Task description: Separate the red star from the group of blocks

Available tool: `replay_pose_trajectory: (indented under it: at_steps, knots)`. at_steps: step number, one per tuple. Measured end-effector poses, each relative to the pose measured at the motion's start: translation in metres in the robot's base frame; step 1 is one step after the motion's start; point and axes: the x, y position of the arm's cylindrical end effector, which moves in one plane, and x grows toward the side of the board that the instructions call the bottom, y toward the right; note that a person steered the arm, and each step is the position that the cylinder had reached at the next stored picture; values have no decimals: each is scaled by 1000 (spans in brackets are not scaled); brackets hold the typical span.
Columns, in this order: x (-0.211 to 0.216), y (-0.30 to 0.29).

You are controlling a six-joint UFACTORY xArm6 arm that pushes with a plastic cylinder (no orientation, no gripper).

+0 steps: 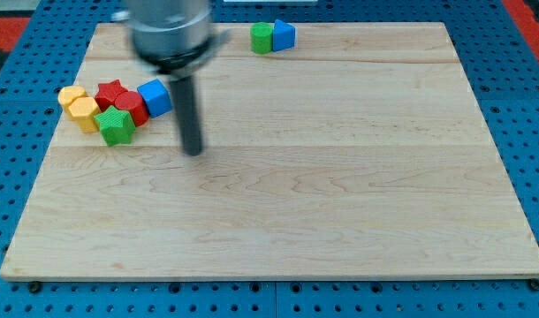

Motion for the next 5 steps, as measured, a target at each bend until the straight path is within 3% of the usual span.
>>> replay_pose_trajectory:
  at_steps: [1, 2, 4, 5]
  knots:
    - [6, -126]
    - [-2, -159]
    - [-75, -149]
    - [-89, -91]
